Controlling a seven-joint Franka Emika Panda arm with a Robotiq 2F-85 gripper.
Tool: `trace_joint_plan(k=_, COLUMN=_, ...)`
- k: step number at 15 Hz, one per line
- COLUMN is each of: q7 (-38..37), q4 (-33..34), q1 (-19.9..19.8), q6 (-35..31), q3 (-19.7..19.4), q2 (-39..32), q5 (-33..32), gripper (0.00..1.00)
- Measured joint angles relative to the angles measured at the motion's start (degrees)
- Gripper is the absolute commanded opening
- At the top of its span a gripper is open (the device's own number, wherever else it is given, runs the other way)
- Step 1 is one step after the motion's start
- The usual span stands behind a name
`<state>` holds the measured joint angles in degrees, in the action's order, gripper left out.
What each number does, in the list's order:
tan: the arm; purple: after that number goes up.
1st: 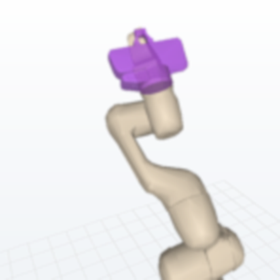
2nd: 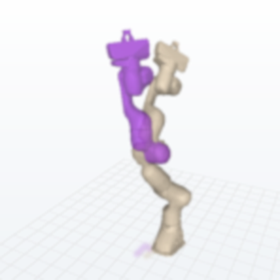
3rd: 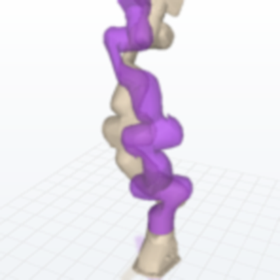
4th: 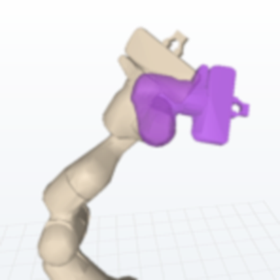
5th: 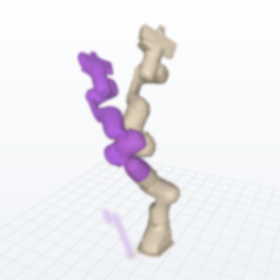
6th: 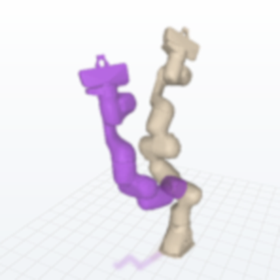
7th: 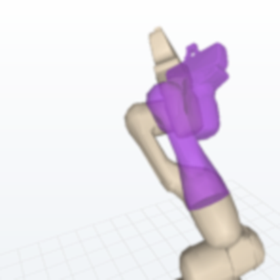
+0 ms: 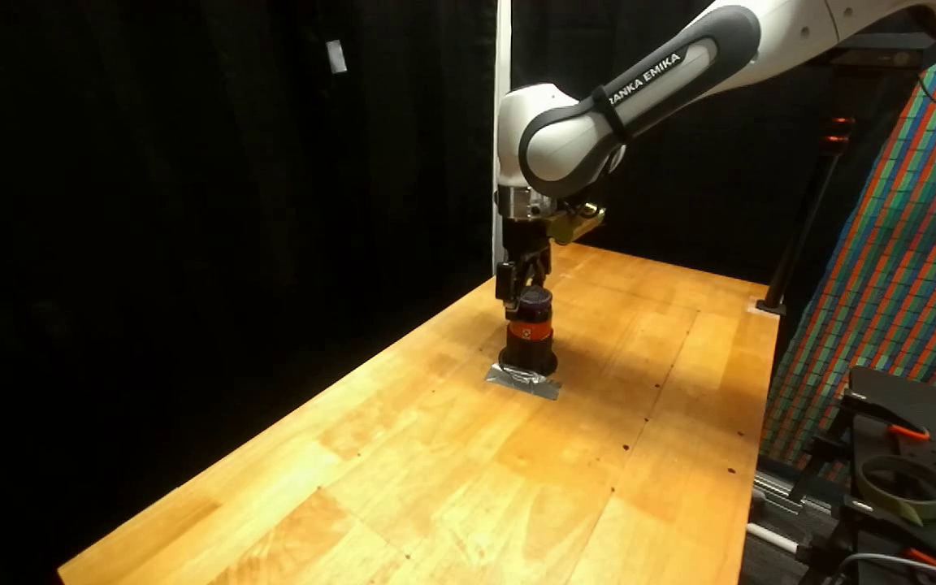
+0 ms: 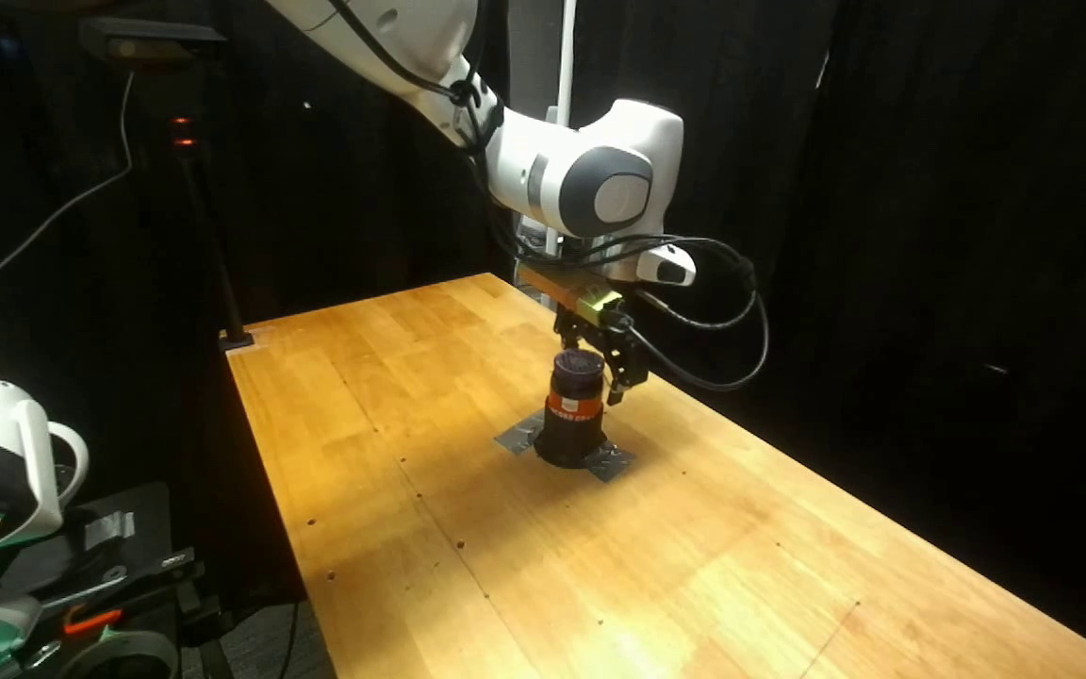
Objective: Put the rubber elastic on the object that is on the table
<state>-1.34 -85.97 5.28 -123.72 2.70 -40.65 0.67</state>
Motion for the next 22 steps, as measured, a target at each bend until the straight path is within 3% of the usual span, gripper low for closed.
trace_joint_plan(k=6, q7=-0.14, q4=-3.96, q1=-1.01, q6=-10.46, q3=-0.01, q2=0.3, q5=0.7, gripper=1.0)
trace_joint_plan(k=12, q7=-0.48, q4=-5.63, q1=-1.08, q6=-9.42, q3=0.15, q2=1.91, q5=1.12, gripper=1.0)
trace_joint_plan(k=21, q7=2.8, q4=-17.64, q1=-2.93, q6=-6.17, q3=1.49, q2=9.82, q5=3.41, gripper=1.0)
trace_joint_plan(k=22, q7=3.35, q4=-18.88, q1=-3.29, q6=-6.12, q3=1.49, q2=10.49, q5=3.42, gripper=0.75)
